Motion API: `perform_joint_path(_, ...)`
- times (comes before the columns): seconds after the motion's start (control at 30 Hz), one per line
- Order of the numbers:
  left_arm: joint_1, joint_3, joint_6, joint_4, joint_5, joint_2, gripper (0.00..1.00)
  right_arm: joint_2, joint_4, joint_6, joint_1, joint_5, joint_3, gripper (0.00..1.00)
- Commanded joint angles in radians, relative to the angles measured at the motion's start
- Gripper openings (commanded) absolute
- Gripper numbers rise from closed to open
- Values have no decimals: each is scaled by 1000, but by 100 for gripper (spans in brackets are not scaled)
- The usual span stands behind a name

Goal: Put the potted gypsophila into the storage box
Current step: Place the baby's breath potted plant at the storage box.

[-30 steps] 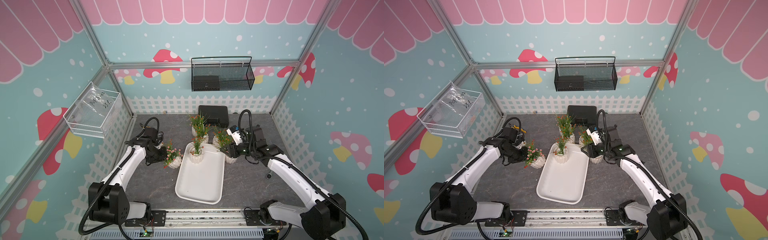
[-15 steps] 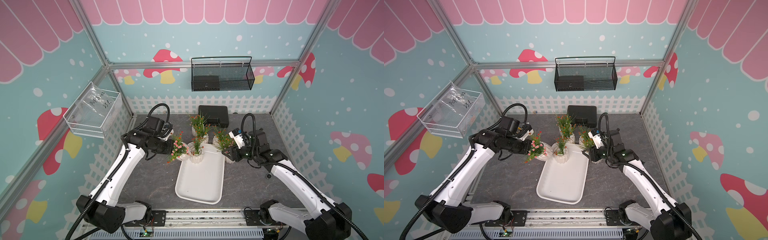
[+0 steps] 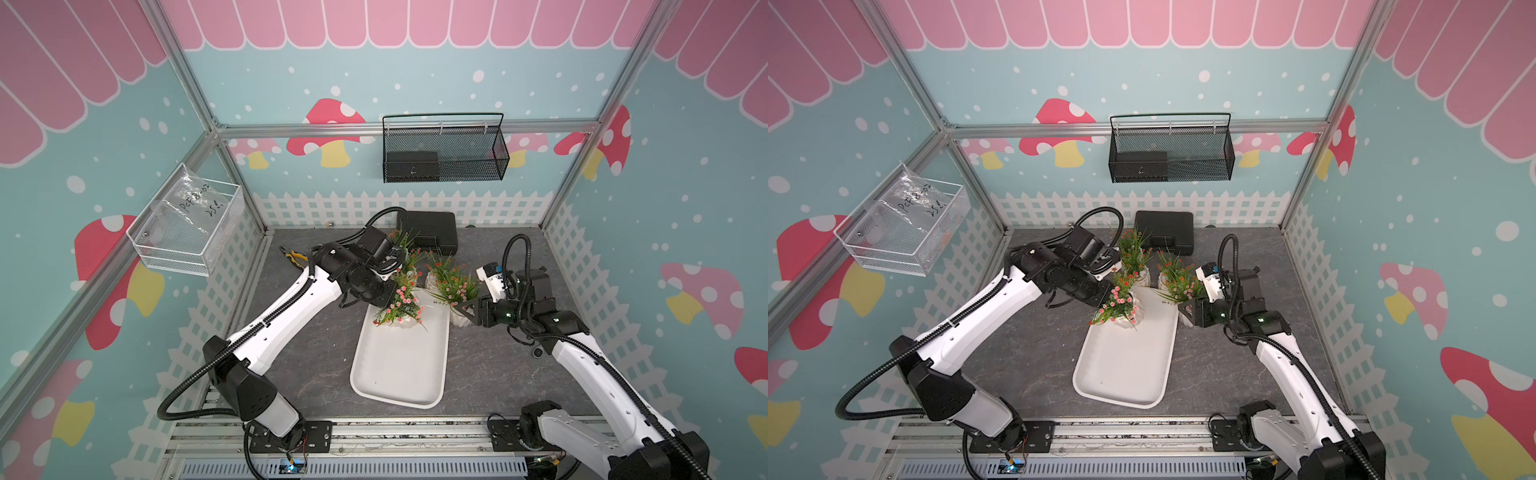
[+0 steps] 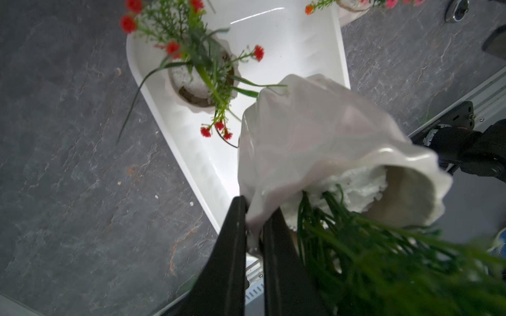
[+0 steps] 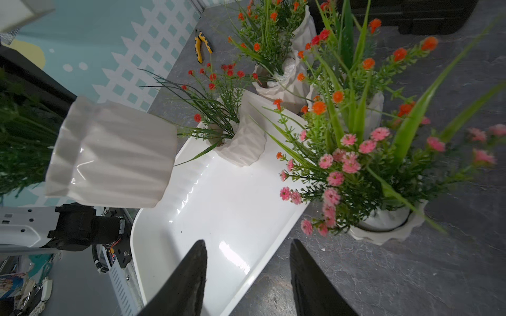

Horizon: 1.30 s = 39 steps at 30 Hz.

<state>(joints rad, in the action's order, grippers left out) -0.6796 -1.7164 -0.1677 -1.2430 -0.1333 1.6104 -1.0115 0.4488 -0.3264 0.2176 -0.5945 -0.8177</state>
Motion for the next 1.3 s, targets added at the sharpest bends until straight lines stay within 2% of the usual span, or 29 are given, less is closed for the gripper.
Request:
perform_joint_path(0.0, -35, -71, 0, 29, 13, 29, 0, 22, 8, 0, -31, -22, 25, 51)
perform_joint_path(0.2, -84, -160, 4, 30, 20, 114, 0, 42, 21, 15, -97, -39, 54, 51)
perform_joint_path(0.53, -159, -295, 20, 24, -4, 254, 0, 59, 23, 11, -130, 4, 78, 52)
perform_joint_path(1.17, -230, -375, 35, 15, -52, 311, 0, 39, 17, 15, -144, 4, 76, 52)
perform_joint_path(1.27, -229, -370, 33, 6, -25, 319, 0, 44, 18, 13, -146, 3, 80, 52)
